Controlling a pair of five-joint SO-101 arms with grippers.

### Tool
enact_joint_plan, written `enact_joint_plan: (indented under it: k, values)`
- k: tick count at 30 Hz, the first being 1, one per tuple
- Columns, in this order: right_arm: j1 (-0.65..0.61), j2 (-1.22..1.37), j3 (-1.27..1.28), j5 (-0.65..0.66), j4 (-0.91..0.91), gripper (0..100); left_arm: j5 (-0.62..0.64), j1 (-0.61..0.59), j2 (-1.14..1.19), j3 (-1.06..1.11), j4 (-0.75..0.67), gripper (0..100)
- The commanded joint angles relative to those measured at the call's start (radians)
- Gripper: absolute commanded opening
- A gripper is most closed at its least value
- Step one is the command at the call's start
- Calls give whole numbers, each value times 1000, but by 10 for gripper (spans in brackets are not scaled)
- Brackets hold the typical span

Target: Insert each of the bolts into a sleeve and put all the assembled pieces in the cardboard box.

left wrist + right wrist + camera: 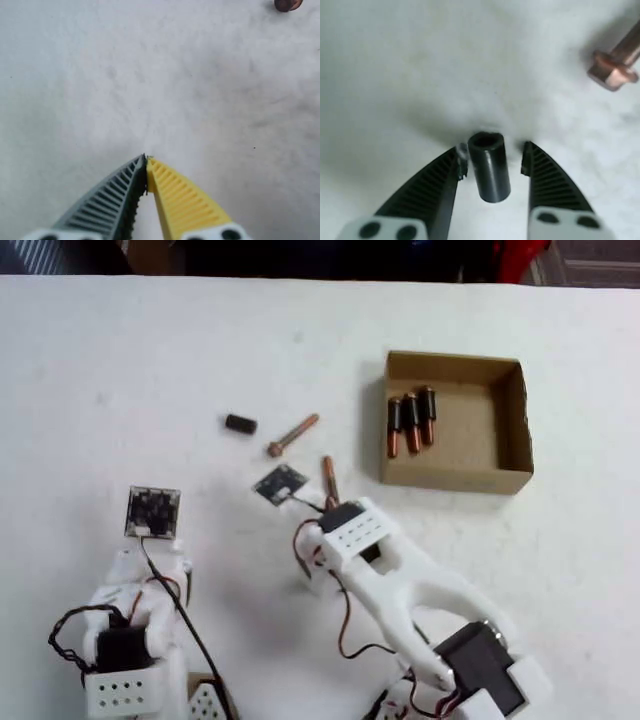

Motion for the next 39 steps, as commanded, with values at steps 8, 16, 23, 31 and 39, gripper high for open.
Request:
enact_joint_plan:
  k: [8, 16, 23, 31, 39]
  values:
    - [25, 2, 17, 0, -27, 59, -9, 12, -7, -2, -29, 23]
    - [27, -4, 12, 0, -82, 23, -9, 12, -7, -2, -29, 23]
    - [30, -7, -31, 0, -71, 16, -9, 12, -7, -2, -29, 23]
    - [30, -7, -344, 0, 216, 17, -8, 12, -7, -2, -29, 23]
    - [30, -7, -687, -5, 455, 17, -8, 12, -7, -2, -29, 23]
